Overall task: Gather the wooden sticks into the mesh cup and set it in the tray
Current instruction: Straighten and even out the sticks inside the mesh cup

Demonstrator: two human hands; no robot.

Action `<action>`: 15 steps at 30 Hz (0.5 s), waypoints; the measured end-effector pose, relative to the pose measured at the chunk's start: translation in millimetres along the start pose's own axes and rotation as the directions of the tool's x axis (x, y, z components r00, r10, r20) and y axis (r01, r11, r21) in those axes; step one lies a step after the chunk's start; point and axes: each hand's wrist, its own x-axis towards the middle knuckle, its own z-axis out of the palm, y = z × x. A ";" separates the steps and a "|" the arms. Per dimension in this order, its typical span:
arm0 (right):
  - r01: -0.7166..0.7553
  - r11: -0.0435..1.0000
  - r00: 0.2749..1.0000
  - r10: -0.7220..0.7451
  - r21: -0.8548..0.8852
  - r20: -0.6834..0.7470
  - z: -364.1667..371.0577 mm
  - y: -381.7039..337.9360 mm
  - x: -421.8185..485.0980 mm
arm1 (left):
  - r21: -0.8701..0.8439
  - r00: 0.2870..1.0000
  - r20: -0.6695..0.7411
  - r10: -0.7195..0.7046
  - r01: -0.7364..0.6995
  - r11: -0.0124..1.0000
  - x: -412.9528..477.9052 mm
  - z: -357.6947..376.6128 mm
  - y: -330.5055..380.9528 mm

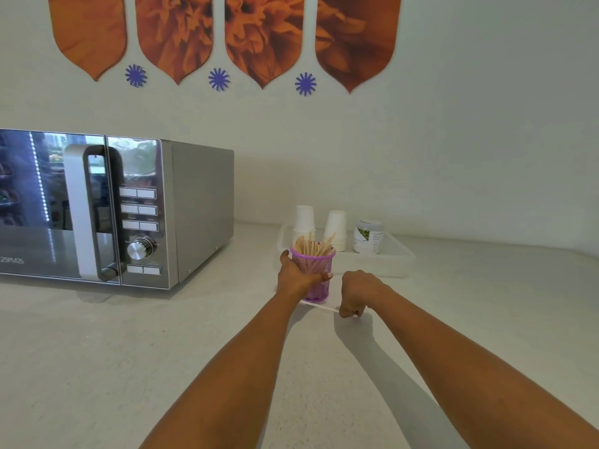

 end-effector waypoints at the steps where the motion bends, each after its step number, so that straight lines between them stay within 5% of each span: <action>1: -0.007 1.000 1.000 0.007 0.007 -0.005 -1.0 1.8 1.0 | -0.002 1.000 -0.006 -0.005 0.005 1.000 2.6 2.5 -2.1; 9: -0.015 0.997 0.999 0.017 0.070 -0.039 -1.7 15.7 3.1 | 0.218 0.995 -0.094 0.034 -0.013 0.976 14.1 -2.4 -7.6; 15: -0.064 0.981 0.994 0.078 0.183 -0.073 0.8 31.4 7.2 | 0.141 0.968 -0.250 0.019 0.017 0.990 19.5 -37.8 -12.2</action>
